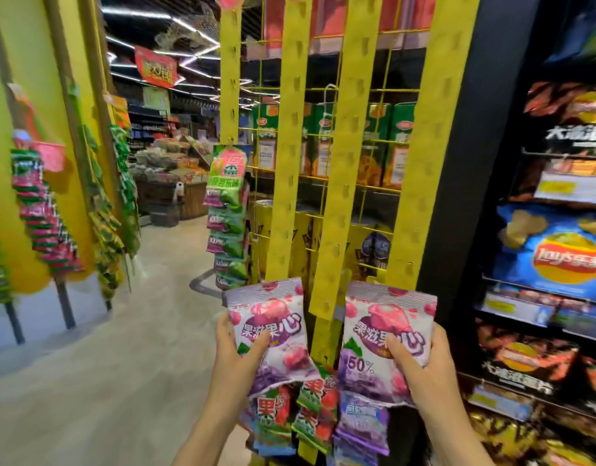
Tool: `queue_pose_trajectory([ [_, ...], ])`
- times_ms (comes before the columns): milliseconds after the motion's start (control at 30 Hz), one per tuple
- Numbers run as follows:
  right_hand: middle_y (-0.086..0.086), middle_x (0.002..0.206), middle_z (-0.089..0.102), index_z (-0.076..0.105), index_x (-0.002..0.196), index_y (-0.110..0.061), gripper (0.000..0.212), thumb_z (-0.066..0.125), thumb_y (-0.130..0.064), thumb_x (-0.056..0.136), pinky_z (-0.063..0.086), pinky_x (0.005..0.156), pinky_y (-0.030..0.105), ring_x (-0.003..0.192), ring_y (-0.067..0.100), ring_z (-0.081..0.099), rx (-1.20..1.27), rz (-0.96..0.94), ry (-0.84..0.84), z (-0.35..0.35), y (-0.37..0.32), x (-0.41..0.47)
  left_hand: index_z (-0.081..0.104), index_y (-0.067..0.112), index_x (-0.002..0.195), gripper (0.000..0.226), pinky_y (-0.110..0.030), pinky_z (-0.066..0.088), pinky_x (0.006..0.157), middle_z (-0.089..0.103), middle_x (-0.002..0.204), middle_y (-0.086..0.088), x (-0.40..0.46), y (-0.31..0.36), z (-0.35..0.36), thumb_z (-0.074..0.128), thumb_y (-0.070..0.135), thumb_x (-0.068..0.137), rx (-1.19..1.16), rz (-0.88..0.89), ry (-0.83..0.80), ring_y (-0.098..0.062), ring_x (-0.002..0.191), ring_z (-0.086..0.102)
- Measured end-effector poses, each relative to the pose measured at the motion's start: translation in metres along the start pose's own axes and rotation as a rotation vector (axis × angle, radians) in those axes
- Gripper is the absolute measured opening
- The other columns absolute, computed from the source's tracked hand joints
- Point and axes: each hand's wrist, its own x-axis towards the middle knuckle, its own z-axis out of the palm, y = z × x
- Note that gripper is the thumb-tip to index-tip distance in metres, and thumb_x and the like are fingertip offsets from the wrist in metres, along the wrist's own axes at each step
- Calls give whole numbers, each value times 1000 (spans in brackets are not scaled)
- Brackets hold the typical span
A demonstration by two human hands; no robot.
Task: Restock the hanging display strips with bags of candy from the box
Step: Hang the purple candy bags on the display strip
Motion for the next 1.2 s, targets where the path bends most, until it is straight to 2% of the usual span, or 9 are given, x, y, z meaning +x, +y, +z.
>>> queue_pose_trajectory([
  [100, -3, 137, 47, 31, 136, -35, 88, 73, -55, 62, 42, 103, 48, 124, 20, 50, -44, -6, -10, 21, 7, 15, 7, 46, 140, 82, -27, 21, 104, 13, 149, 13, 28, -11, -8, 62, 16, 88, 49, 76, -40, -2, 135, 15],
  [167, -8, 149, 33, 24, 139, -45, 94, 75, -53, 61, 37, 107, 50, 134, 18, 39, -62, -43, 21, 36, 10, 28, 5, 56, 130, 83, -24, 19, 105, 10, 147, 21, 49, -18, -11, 63, 16, 87, 93, 108, -69, 3, 132, 13],
  [267, -22, 147, 21, 18, 139, -45, 89, 74, -21, 74, 29, 111, 28, 137, 3, 26, -89, -146, 59, 52, 18, 48, 4, 61, 124, 83, -22, 18, 105, 10, 143, 25, 78, -28, -12, 62, 15, 87, 133, 113, -124, 5, 130, 13],
  [367, -41, 122, 28, 22, 121, -56, 83, 71, -5, 77, 36, 79, -5, 103, -30, 40, -40, -146, 57, 63, 31, 65, 12, 62, 123, 77, -28, 20, 107, 15, 140, 26, 104, -42, -12, 61, 16, 87, 154, 99, -181, 2, 130, 16],
  [533, -21, 124, 44, 34, 109, -59, 71, 72, -9, 77, 40, 85, 5, 115, -4, 44, -147, -133, 86, 81, 47, 82, 29, 55, 128, 65, -26, 26, 104, 27, 140, 26, 141, -69, -15, 63, 19, 87, 200, 31, -313, -1, 131, 25],
  [633, -37, 116, 40, 39, 108, -53, 62, 71, -9, 78, 30, 78, -8, 111, -15, 35, -196, -146, 118, 90, 50, 87, 32, 57, 124, 61, -26, 26, 103, 33, 137, 27, 160, -79, -16, 65, 21, 86, 200, -3, -371, 1, 129, 28],
  [800, -46, 114, 33, 40, 110, -55, 62, 70, -11, 79, 28, 96, 14, 115, -14, 32, -220, -90, 171, 105, 54, 85, 33, 51, 127, 60, -23, 25, 100, 29, 125, 42, 185, -86, -12, 64, 19, 87, 181, -10, -473, 7, 125, 27],
  [1000, -42, 117, 33, 39, 116, -48, 61, 68, -9, 80, 37, 68, -7, 104, -26, 34, -256, -61, 237, 118, 53, 80, 35, 54, 123, 58, -23, 26, 100, 32, 131, 38, 211, -97, -6, 65, 21, 86, 173, 2, -591, 6, 128, 29],
  [1200, -45, 117, 32, 36, 114, -55, 61, 69, -15, 81, 30, 94, 8, 121, -11, 29, -300, -31, 265, 125, 57, 80, 34, 53, 122, 59, -25, 28, 97, 34, 133, 29, 226, -108, 4, 64, 16, 88, 137, -2, -608, 5, 126, 27],
])
